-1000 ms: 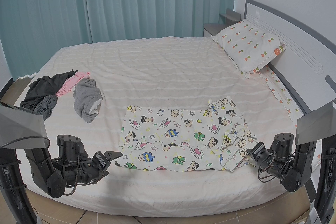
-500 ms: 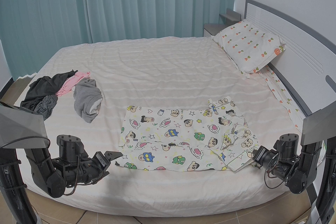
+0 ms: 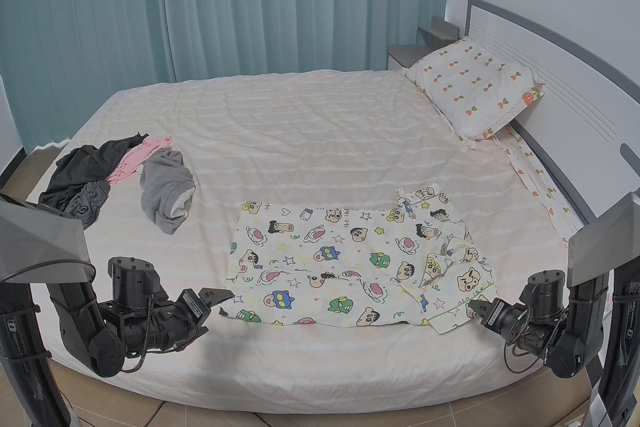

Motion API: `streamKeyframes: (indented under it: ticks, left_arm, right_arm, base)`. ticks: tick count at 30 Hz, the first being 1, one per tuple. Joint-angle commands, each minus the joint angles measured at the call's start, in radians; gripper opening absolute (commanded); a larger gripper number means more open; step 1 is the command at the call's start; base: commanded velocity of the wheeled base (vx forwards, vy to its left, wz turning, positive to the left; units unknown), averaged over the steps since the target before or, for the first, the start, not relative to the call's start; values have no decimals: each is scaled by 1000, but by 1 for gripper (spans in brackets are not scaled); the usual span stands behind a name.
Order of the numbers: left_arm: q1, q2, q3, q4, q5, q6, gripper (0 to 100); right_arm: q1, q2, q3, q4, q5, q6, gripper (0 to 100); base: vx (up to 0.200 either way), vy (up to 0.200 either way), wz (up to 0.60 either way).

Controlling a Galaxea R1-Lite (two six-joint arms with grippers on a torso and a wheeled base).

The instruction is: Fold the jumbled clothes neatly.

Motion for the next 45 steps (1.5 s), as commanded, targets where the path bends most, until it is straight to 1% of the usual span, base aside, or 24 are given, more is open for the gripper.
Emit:
streamKeyframes:
  ticks: [1, 2, 3, 7, 9, 10, 14, 15, 19, 21, 23, 24, 25, 26, 27, 28, 29, 30, 35, 39, 45]
  left_arm:
    - [0, 0, 0, -1, 0, 0, 100]
    - [0, 0, 0, -1, 0, 0, 100]
    - [0, 0, 0, -1, 0, 0, 100]
    - [0, 0, 0, -1, 0, 1, 100]
    - [0, 0, 1, -1, 0, 1, 100]
    - [0, 0, 0, -4, -1, 1, 100]
    - [-1, 1, 0, -4, -6, 16, 100]
    - [-1, 1, 0, -4, -6, 16, 100]
    - [-9, 16, -2, -4, -1, 50, 100]
    - [-12, 18, -2, -4, 0, 50, 100]
    - [-12, 18, -3, -4, 0, 50, 100]
    - [-12, 18, -2, -4, 0, 50, 100]
    - [-12, 20, -2, -4, 2, 53, 100]
    - [-12, 20, -2, -4, 2, 53, 100]
    - [-12, 18, -2, -4, -1, 53, 100]
    - [-12, 18, -2, -4, -1, 53, 100]
    - [-12, 20, -2, -4, -1, 53, 100]
    - [-12, 18, -2, -4, -1, 53, 100]
    - [-12, 20, -2, -4, -1, 53, 100]
    - [-12, 20, -2, -4, 0, 53, 100]
    - [-12, 20, -2, -4, 0, 53, 100]
  right_arm:
    - [23, -100, 49, -12, 4, 6, 100]
    - [44, -130, 50, -12, 6, 9, 100]
    - [86, -156, 40, -12, 6, 9, 100]
    - [165, -138, -46, -9, 4, 7, 100]
    - [173, -123, -68, -9, 1, 7, 100]
    - [190, -54, -161, 14, -2, 7, 100]
    - [196, 15, -301, 96, 1, 7, 100]
    - [196, 15, -301, 96, 1, 7, 100]
    - [216, 29, -456, 252, 24, 17, 100]
    - [228, 31, -488, 280, 30, 40, 100]
    - [260, 28, -539, 347, 43, 87, 100]
    - [265, 28, -543, 358, 43, 93, 100]
    - [283, 22, -569, 410, 46, 126, 100]
    - [283, 22, -569, 410, 46, 126, 100]
    - [306, 0, -612, 487, 46, 195, 100]
    - [306, 0, -612, 487, 46, 195, 100]
    - [314, -12, -635, 541, 49, 234, 100]
    - [314, -8, -641, 550, 49, 239, 100]
    - [305, 49, -661, 564, 47, 241, 100]
    - [276, 121, -712, 567, 43, 241, 100]
    - [259, 158, -743, 570, 38, 231, 100]
  base:
    - [0, 0, 0]
    - [0, 0, 0]
    - [0, 0, 0]
    - [0, 0, 0]
    - [0, 0, 0]
    - [0, 0, 0]
    - [0, 0, 0]
    - [0, 0, 0]
    - [0, 0, 0]
    - [0, 0, 0]
    - [0, 0, 0]
    - [0, 0, 0]
    - [0, 0, 0]
    - [0, 0, 0]
    - [0, 0, 0]
    - [0, 0, 0]
    - [0, 0, 0]
    - [0, 0, 0]
    - [0, 0, 0]
    - [0, 0, 0]
    - [0, 0, 0]
